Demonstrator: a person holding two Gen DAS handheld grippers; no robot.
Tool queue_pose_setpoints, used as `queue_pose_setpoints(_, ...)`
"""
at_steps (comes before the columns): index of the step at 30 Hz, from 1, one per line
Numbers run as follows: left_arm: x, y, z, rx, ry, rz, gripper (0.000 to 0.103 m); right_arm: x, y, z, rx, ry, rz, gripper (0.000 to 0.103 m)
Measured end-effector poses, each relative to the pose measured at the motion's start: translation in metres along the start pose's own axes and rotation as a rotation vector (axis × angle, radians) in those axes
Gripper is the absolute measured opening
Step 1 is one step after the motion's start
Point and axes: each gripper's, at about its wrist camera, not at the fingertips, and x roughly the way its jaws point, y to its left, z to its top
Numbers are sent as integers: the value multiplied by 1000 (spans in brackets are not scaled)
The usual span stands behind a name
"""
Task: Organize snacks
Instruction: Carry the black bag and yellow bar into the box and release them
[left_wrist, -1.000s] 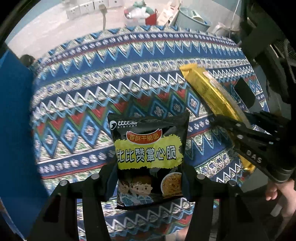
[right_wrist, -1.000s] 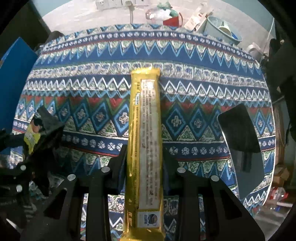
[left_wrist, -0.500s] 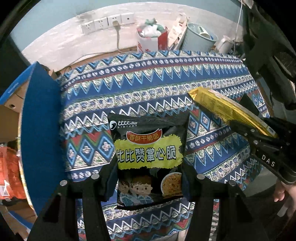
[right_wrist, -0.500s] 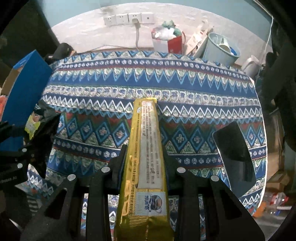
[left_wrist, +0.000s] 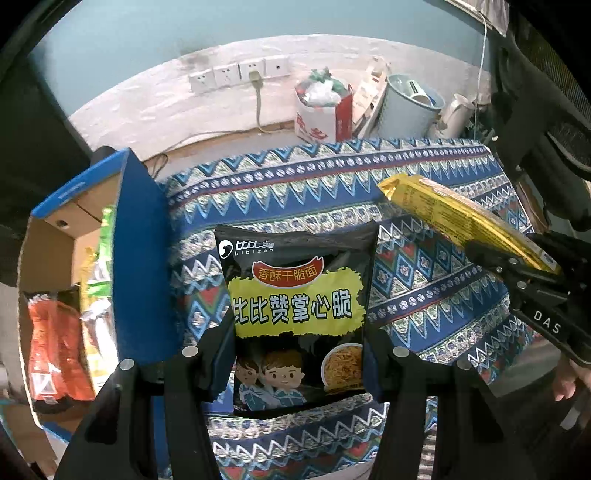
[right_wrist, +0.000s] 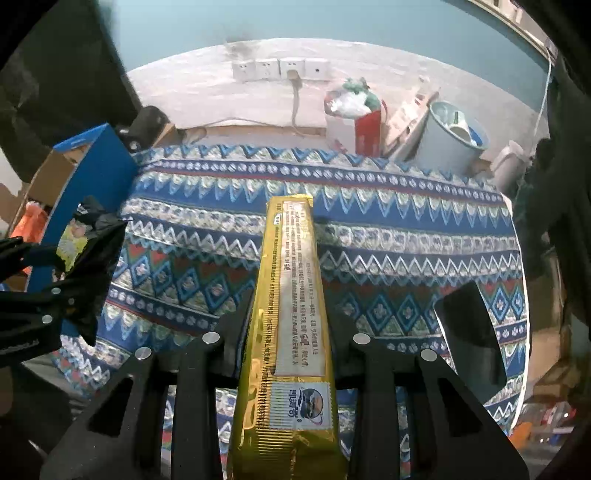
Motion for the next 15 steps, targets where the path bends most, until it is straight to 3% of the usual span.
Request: queue_pose_setpoints(15,-39,62,0,-79,-91,55,58,-28,58,37,-74,-89,67,31)
